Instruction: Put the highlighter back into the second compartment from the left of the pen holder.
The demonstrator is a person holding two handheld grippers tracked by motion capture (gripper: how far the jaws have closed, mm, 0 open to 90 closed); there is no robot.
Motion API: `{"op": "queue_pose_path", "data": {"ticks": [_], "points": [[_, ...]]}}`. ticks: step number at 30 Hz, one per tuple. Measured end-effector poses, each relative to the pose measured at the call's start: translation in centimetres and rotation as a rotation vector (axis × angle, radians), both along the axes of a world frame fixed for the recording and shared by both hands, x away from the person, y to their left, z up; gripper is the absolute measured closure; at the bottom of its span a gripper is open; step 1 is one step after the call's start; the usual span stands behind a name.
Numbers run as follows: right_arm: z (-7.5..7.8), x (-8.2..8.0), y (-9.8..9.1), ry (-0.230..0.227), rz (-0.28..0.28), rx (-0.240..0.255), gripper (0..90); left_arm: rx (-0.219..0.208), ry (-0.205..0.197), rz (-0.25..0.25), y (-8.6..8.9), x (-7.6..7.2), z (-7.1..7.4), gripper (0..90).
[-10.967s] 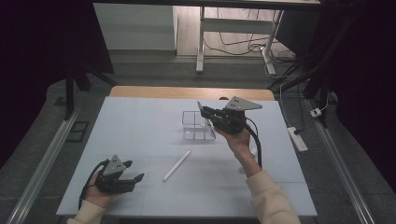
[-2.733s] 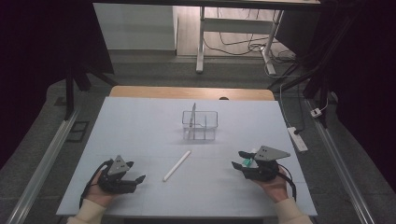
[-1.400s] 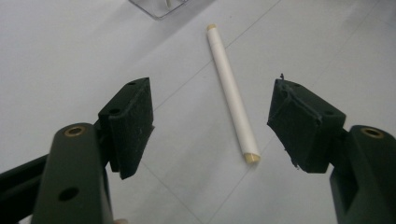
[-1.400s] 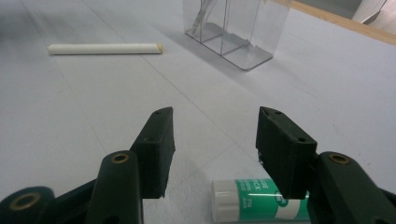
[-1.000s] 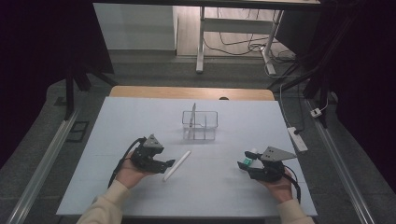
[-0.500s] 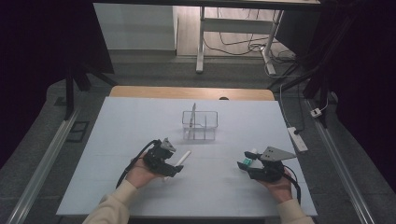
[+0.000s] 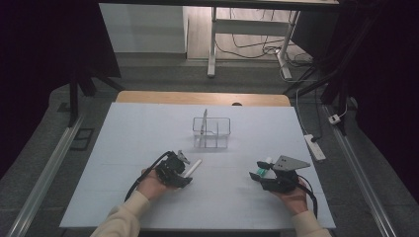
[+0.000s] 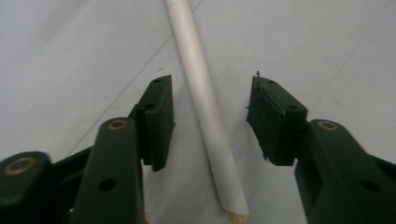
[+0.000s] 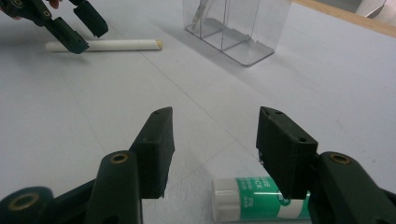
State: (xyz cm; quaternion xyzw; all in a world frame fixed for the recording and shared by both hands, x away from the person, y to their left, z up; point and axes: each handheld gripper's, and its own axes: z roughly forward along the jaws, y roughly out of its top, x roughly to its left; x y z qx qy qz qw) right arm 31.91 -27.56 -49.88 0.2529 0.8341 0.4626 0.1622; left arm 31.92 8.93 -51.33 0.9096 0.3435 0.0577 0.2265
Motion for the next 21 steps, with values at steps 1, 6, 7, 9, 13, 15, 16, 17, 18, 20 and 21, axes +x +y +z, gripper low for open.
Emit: {"op": "queue_pose_path", "data": {"ticks": [1, 6, 7, 9, 13, 15, 16, 17, 18, 20, 21], "points": [[-0.01, -0.01, 0.04, 0.001, 0.001, -0.005, 45.5, 0.014, 0.000, -0.002, -0.11, 0.01, -0.13, 54.9], [-0.05, -0.03, 0.09, 0.003, -0.001, -0.009, 45.4, 0.025, -0.008, -0.005, -0.27, -0.07, -0.15, 61.9], [-0.07, -0.03, 0.10, 0.003, -0.001, -0.010, 45.4, 0.029, -0.008, -0.008, -0.29, -0.08, -0.13, 64.3], [-0.11, -0.04, 0.15, 0.003, -0.006, -0.017, 45.4, 0.032, -0.001, -0.003, -0.34, -0.03, -0.08, 70.8], [-0.16, -0.11, 0.34, 0.001, 0.003, -0.015, 45.4, 0.058, -0.017, -0.011, -0.69, -0.16, -0.03, 78.3], [-0.13, -0.17, 0.42, -0.001, 0.002, -0.016, 45.4, 0.077, -0.022, -0.017, -0.83, -0.21, 0.06, 78.5], [-0.13, -0.17, 0.44, 0.000, 0.004, -0.016, 45.4, 0.079, -0.024, -0.017, -0.85, -0.23, 0.05, 78.6], [-0.14, -0.17, 0.45, 0.000, 0.004, -0.017, 45.4, 0.079, -0.026, -0.017, -0.87, -0.25, 0.04, 78.7], [-0.15, -0.17, 0.45, 0.000, 0.004, -0.017, 45.4, 0.082, -0.030, -0.021, -0.87, -0.28, 0.05, 78.7], [-0.16, -0.15, 0.45, 0.000, 0.004, -0.020, 45.4, 0.083, -0.035, -0.025, -0.89, -0.33, 0.04, 78.8], [-0.15, -0.15, 0.43, 0.000, 0.003, -0.020, 45.4, 0.084, -0.037, -0.026, -0.89, -0.36, 0.05, 78.9]]}}
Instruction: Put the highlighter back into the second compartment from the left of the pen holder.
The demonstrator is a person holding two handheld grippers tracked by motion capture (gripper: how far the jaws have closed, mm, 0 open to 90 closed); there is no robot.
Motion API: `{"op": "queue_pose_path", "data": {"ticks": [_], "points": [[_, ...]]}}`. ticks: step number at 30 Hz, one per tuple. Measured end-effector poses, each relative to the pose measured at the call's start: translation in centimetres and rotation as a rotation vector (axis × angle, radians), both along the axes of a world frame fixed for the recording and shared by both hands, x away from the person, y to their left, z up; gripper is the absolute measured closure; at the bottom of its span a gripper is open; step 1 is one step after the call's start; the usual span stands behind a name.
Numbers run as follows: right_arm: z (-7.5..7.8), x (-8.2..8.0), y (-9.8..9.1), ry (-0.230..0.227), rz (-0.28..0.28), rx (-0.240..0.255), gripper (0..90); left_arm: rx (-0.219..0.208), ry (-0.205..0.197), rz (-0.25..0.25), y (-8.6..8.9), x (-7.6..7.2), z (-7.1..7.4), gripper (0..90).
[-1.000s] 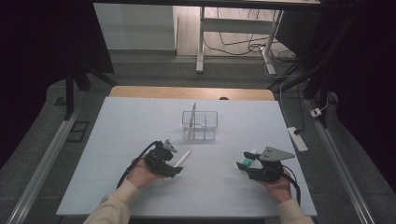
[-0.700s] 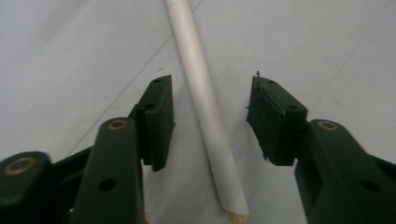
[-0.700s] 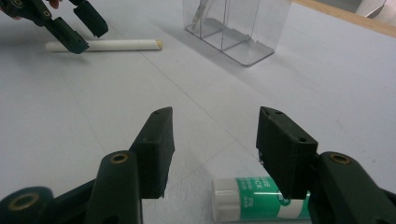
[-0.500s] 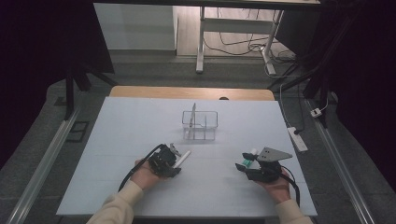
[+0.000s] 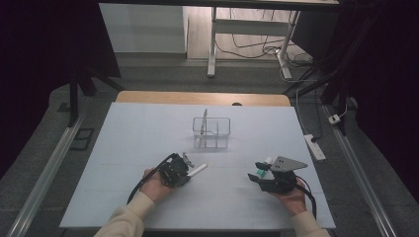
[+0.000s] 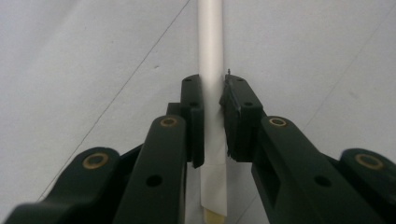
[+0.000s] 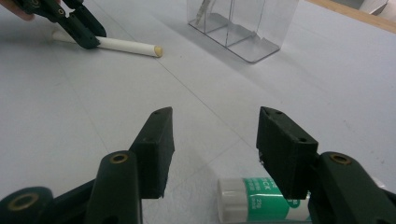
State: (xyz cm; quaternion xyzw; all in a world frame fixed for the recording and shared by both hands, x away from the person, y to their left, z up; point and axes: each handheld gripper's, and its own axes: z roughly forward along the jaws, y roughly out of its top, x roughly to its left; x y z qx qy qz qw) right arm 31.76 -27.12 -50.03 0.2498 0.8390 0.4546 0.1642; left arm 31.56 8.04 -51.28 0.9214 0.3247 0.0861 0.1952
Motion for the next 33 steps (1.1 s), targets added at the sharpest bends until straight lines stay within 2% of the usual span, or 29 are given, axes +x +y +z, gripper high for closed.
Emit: {"op": "queue_pose_path", "data": {"ticks": [3, 8, 16, 24, 33], "points": [[0.0, 0.0, -0.1, 0.000, -0.002, 0.004, 45.4, -0.007, -0.002, -0.005, 0.1, 0.0, 0.0, 78.9], [0.0, 0.0, -0.1, -0.003, -0.003, 0.001, 45.4, -0.053, -0.009, 0.005, 0.7, 0.1, 0.0, 78.9], [0.0, 0.0, -0.1, -0.005, -0.003, -0.004, 45.5, -0.169, -0.021, 0.001, 2.1, 0.1, 1.0, 78.9], [0.0, 0.0, -0.1, -0.004, -0.005, 0.000, 45.4, -0.260, -0.081, 0.025, 3.5, -0.2, 1.7, 78.9], [0.0, 0.0, -0.1, -0.001, -0.007, 0.005, 45.4, -0.347, -0.126, 0.025, 4.4, -0.6, 2.5, 78.9]]}}
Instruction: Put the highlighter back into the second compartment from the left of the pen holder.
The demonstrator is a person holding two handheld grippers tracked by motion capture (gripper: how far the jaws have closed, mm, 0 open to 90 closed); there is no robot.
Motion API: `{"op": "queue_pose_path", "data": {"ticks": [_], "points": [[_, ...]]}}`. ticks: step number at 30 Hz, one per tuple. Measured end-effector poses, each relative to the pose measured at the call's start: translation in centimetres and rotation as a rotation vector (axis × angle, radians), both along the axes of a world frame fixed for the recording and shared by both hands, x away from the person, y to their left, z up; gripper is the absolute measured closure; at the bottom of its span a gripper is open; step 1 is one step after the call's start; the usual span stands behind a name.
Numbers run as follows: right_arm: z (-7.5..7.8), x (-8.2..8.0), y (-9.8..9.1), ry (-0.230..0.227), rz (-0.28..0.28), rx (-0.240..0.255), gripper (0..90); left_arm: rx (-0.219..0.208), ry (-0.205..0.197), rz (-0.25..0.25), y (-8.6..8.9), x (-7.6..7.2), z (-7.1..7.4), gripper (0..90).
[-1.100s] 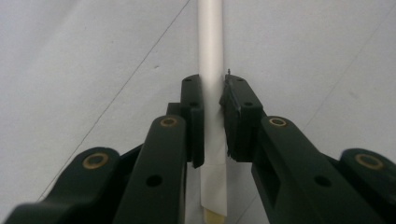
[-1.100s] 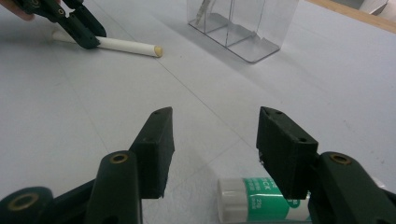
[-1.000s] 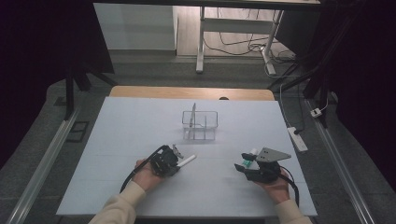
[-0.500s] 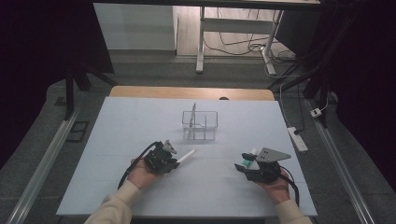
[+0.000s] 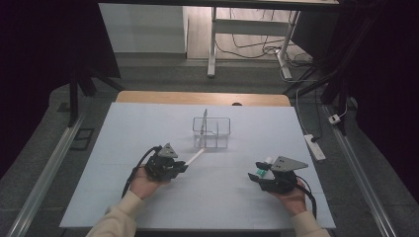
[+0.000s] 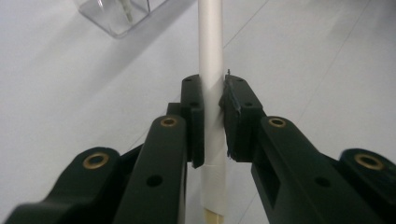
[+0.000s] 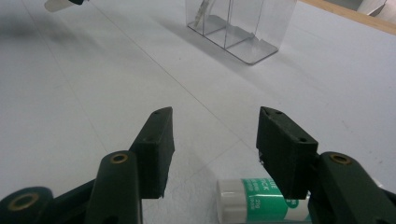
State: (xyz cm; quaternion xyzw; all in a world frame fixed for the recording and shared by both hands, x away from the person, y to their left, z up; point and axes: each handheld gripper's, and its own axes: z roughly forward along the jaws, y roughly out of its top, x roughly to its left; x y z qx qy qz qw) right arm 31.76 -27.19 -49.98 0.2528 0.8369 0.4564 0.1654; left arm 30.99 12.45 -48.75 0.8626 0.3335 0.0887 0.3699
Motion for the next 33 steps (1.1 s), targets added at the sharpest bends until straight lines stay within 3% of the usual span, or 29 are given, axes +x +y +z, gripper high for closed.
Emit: {"op": "queue_pose_path", "data": {"ticks": [6, 16, 33], "points": [[0.0, 0.0, 0.1, 0.002, 0.002, 0.016, 45.5, -0.035, -0.049, 0.010, 0.1, -0.4, 0.5, 78.9], [0.0, -0.1, 0.6, 0.006, 0.021, 0.021, 45.5, -0.068, -0.091, -0.012, -0.2, -0.8, 0.8, 78.9], [-0.2, -0.1, 1.0, 0.015, 0.027, 0.012, 45.5, -0.079, -0.118, -0.026, -0.9, -1.0, 0.9, 78.8]]}}
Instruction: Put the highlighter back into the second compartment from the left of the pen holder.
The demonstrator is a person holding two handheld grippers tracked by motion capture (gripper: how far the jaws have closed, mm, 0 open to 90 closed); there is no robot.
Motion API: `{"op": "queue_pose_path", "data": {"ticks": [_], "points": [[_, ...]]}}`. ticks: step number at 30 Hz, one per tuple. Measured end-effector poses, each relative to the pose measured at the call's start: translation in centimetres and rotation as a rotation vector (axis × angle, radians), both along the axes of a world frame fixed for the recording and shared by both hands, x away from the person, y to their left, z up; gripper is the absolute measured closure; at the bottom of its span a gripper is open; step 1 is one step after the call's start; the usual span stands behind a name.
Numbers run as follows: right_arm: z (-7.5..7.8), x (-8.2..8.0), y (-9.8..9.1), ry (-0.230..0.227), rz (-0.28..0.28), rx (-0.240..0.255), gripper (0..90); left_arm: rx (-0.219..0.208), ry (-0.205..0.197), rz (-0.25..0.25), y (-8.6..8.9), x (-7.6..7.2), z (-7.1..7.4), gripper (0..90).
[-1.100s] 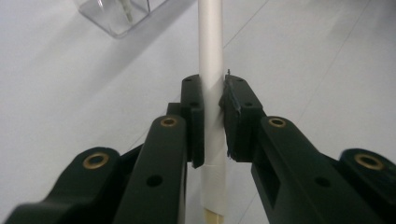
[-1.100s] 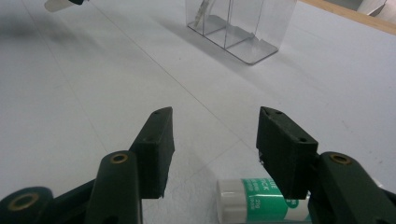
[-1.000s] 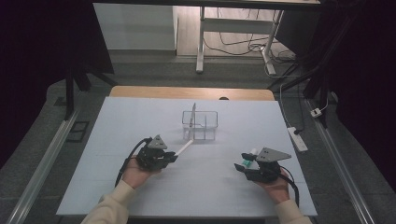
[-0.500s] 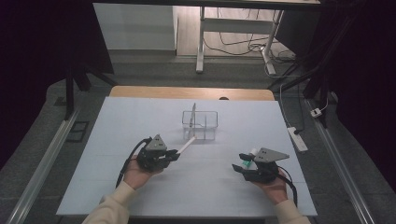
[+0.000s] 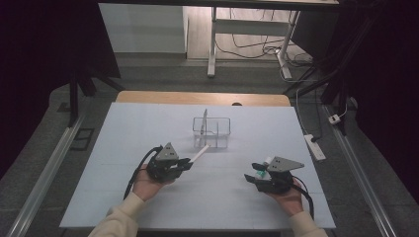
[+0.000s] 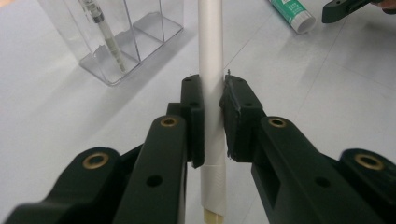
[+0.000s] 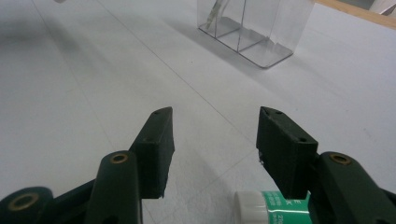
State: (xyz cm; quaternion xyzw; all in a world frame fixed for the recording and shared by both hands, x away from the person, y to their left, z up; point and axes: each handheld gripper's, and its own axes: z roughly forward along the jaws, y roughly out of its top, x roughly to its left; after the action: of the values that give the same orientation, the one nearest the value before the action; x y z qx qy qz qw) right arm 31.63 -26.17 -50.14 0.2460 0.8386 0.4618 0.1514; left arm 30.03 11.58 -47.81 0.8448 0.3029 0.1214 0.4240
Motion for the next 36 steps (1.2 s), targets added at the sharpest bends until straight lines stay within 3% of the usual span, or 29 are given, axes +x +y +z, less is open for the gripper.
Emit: {"op": "queue_pose_path", "data": {"ticks": [36], "points": [[-0.3, 0.1, 1.3, 0.002, 0.010, -0.032, 45.7, -0.002, -0.042, -0.009, -1.5, 0.0, 0.2, 78.9]]}}
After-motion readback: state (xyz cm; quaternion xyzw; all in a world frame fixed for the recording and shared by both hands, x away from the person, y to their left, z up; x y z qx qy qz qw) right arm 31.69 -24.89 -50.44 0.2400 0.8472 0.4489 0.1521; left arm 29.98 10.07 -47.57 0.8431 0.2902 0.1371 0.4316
